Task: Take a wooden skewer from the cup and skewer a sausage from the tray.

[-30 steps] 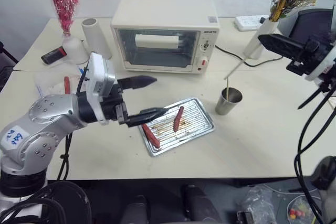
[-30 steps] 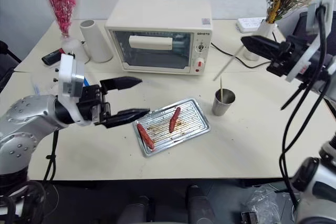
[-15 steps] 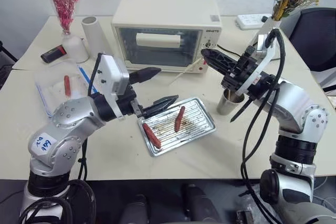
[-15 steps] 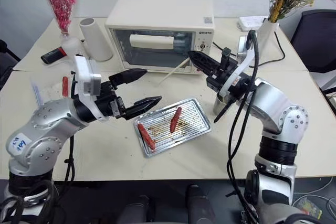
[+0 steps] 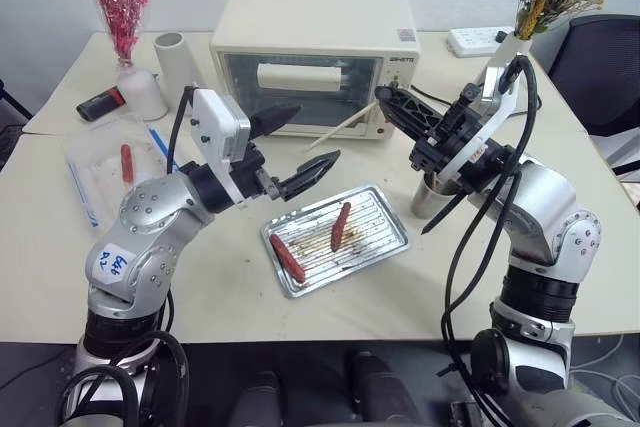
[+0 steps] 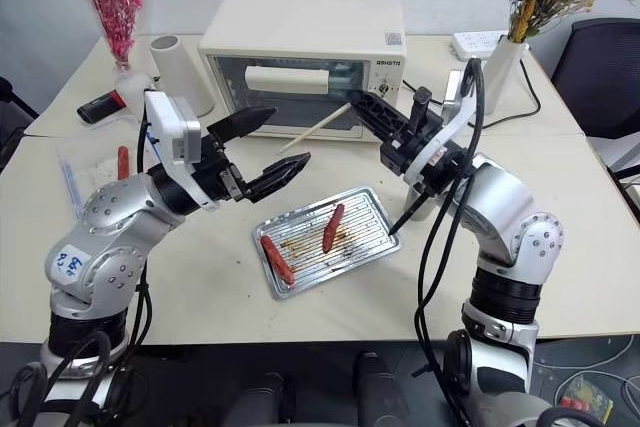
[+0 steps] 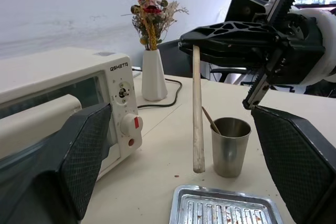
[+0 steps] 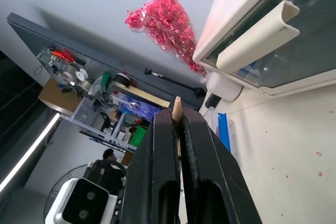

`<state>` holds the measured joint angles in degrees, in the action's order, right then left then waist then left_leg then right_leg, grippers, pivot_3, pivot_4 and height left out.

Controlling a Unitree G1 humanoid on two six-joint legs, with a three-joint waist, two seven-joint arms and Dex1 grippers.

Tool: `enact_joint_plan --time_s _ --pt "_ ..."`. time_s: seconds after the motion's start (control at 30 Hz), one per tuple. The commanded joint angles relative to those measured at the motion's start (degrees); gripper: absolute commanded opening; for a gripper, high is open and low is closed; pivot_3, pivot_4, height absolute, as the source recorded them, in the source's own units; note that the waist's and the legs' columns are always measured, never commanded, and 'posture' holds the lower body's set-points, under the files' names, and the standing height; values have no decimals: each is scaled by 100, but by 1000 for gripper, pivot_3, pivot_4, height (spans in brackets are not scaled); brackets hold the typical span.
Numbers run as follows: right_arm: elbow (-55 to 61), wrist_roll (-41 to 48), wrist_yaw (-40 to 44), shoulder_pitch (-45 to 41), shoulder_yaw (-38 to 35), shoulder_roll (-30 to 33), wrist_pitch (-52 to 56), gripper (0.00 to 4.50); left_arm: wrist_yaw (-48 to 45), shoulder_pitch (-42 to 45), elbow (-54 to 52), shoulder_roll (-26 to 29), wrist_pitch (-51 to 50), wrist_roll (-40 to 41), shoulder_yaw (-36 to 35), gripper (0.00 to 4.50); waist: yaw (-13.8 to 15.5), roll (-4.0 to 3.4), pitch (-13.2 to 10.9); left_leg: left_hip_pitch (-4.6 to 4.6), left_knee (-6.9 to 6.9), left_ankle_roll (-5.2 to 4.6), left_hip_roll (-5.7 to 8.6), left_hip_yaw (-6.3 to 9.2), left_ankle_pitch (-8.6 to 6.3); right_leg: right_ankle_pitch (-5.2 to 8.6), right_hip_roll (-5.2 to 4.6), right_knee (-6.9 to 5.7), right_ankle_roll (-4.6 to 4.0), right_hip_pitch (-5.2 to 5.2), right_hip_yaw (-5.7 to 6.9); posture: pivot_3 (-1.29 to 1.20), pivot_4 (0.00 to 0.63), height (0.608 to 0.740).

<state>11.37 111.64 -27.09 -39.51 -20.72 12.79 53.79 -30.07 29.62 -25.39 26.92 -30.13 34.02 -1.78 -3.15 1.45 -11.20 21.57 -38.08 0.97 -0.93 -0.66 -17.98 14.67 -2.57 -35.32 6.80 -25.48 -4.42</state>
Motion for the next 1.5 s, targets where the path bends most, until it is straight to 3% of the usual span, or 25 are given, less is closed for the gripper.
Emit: enact_joint_plan --time_s 0.03,0.17,0.37,0.47,0.57,0.97,1.1,1.43,1.5 --pt "305 136 9 7 -95 -70 -90 0 -142 150 -26 -44 154 -48 34 3430 -2 0 0 1 0 0 -1 0 0 0 -1 2 0 0 0 0 150 740" --pt "365 136 -30 -15 -57 -158 -142 0 -197 185 54 -62 147 -93 44 2290 -6 0 0 0 0 0 -3 0 0 0 1 1 0 0 -1 0 150 740" --pt "405 136 -36 -14 -14 -168 -139 0 -235 227 89 -121 148 -106 30 2290 -5 0 0 1 0 0 -11 1 0 0 -2 3 0 0 0 0 150 740" --pt "377 136 -56 -4 7 -144 -116 0 -241 246 97 -176 162 -83 -9 1770 -6 0 0 1 1 0 -11 1 0 0 -3 4 0 0 0 0 150 740" --pt "377 136 -79 13 2 -145 -113 0 -248 251 73 -188 136 -98 15 901 -6 0 0 1 2 0 -13 1 0 0 -2 4 0 0 0 0 150 740" --pt "408 136 -125 35 10 -165 -134 0 -203 323 132 -281 167 -139 24 901 -5 0 0 3 4 -1 -15 1 -1 0 -2 12 0 0 1 0 150 740" --pt "399 136 -125 76 8 -145 -126 0 -155 367 147 -351 147 -111 -26 75 -5 0 0 6 4 -1 -15 2 -1 0 -2 16 1 0 3 0 150 740" --pt "453 136 -100 3 -7 -137 -170 0 -185 288 122 -239 50 -183 -11 28 -5 0 0 8 8 -3 -21 2 -2 0 -2 24 1 0 5 0 150 740" --pt "445 136 -58 15 -43 -192 -155 533 -225 262 126 -168 69 -212 -38 0 -7 0 0 8 8 -3 -21 3 -2 0 -2 24 1 0 5 0 150 740"
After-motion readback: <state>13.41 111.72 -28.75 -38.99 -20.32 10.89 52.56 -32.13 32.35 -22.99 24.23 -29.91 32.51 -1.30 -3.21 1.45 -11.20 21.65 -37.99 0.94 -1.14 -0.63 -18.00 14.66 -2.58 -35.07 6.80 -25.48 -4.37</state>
